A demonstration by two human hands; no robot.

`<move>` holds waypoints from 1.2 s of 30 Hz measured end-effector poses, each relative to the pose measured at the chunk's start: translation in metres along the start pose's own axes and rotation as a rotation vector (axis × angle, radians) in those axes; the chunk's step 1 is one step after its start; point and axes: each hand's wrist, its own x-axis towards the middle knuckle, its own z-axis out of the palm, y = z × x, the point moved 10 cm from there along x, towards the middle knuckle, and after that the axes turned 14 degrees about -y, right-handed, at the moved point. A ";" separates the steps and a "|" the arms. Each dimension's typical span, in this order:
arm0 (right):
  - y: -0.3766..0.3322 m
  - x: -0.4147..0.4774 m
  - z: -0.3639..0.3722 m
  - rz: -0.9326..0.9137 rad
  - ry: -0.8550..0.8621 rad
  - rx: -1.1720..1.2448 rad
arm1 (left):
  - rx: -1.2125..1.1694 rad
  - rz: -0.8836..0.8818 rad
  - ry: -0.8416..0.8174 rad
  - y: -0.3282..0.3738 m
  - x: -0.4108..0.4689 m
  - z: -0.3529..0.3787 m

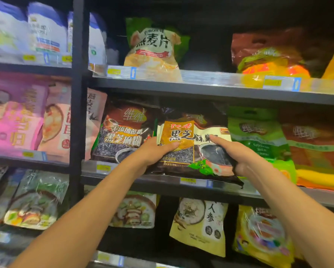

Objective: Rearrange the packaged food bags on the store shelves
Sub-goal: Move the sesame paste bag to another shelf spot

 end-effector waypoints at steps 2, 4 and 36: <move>0.000 0.013 -0.004 0.013 -0.020 0.015 | -0.007 -0.020 -0.005 0.000 0.011 -0.002; -0.001 0.024 -0.008 0.010 -0.032 0.029 | -0.002 -0.032 0.000 -0.002 0.020 -0.004; 0.029 0.036 -0.013 0.001 -0.250 -0.699 | -0.161 -0.173 -0.081 -0.066 0.080 0.003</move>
